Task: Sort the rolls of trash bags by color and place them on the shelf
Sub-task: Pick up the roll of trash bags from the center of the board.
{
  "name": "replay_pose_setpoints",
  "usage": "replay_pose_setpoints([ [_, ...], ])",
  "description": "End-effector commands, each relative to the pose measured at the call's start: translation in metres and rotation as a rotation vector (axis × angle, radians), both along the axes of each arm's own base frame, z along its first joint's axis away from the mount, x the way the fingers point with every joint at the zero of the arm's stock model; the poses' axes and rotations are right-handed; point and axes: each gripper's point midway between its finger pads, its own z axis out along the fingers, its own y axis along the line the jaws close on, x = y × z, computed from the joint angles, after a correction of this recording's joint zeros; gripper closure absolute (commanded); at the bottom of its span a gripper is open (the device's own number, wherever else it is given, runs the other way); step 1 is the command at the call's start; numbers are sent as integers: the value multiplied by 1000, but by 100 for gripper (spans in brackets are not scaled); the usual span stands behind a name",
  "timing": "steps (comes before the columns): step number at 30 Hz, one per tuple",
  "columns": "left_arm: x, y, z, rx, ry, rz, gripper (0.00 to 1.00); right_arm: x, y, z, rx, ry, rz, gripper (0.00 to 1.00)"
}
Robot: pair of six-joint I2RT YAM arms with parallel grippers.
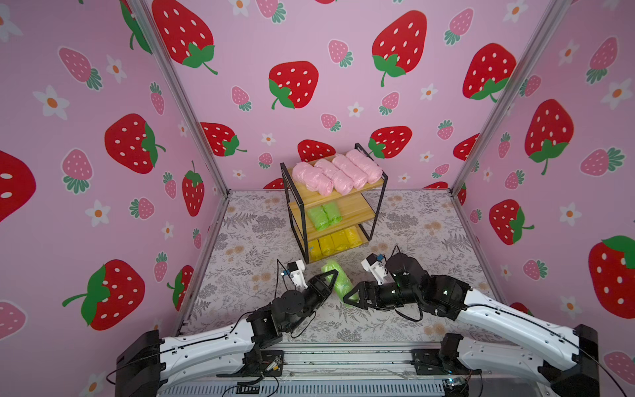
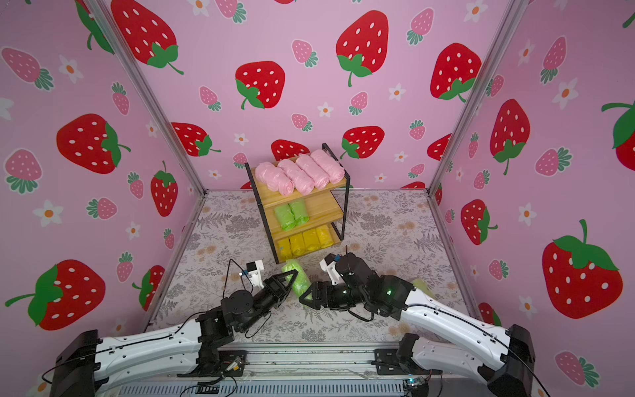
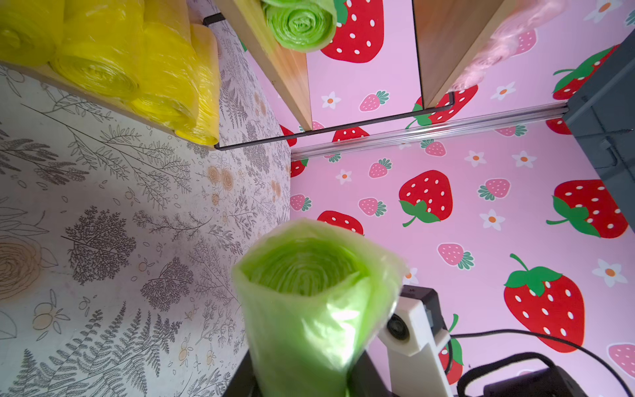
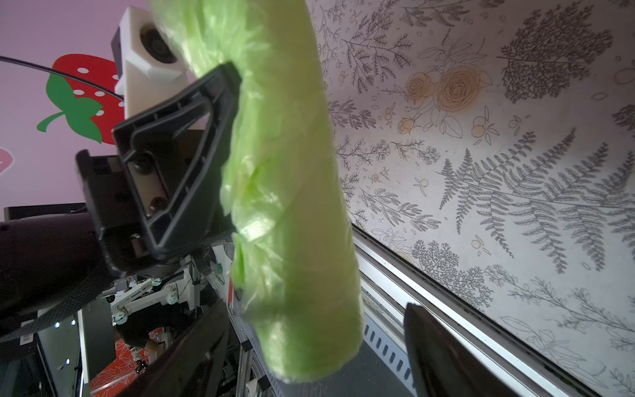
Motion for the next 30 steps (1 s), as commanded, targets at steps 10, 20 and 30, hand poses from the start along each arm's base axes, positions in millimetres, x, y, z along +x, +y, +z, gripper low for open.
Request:
replay_pose_setpoints([
  [10, 0, 4, 15, -44, -30, 17, 100, 6, 20, 16, 26, -44, 8, 39],
  [20, -1, 7, 14, -48, -29, 22, 100, 3, 25, 19, 39, -34, 20, 94],
  [30, -4, 18, 14, -22, -22, 38, 4, 21, -13, 23, -99, -142, -40, 100],
])
